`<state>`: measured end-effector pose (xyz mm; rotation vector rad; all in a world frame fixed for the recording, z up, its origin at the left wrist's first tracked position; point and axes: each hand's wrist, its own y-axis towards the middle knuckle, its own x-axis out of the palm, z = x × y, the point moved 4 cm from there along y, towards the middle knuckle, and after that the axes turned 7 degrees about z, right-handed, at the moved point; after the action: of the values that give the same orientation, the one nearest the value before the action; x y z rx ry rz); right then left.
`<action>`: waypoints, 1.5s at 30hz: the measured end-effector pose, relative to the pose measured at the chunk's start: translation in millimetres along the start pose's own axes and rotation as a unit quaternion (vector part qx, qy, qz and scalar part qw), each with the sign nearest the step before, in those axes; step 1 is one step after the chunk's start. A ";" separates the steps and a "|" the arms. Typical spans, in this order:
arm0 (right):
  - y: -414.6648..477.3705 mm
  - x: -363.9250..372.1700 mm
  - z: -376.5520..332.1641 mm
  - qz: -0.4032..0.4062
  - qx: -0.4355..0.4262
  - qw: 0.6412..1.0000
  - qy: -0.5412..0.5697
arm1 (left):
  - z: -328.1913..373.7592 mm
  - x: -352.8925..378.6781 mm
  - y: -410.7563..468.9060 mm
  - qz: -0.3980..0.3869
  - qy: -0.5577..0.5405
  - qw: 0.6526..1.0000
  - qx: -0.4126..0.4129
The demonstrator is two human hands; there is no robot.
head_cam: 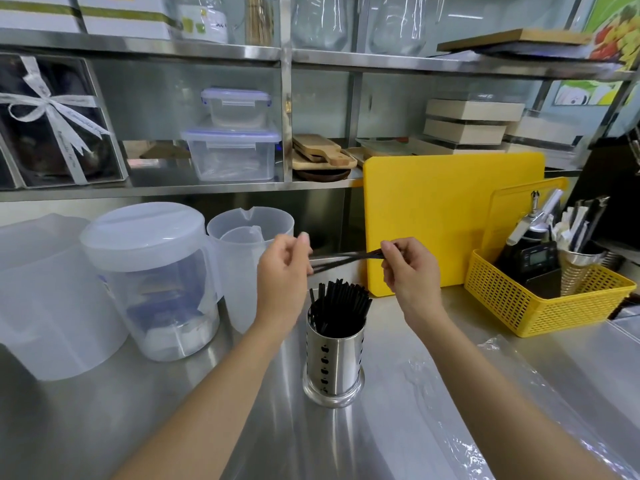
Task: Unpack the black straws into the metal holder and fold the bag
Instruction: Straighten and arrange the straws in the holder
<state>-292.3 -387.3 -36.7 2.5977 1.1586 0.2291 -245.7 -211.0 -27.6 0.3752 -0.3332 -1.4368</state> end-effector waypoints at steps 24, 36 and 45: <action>-6.7 10.3 -11.0 -0.099 -0.092 0.991 0.004 | -23.4 48.0 -10.8 -0.340 0.026 0.936 -0.089; -14.5 16.2 37.0 -0.253 -0.056 0.946 -0.194 | -59.1 48.3 -29.6 -0.379 0.048 0.914 -0.134; -11.3 17.4 47.2 -0.242 -0.069 0.943 -0.216 | -74.6 47.0 -29.8 -0.366 0.115 0.917 -0.105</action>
<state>-276.4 -376.3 -84.5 2.0137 1.4871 -0.3352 -234.4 -256.8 -107.8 0.5184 0.1856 -2.1121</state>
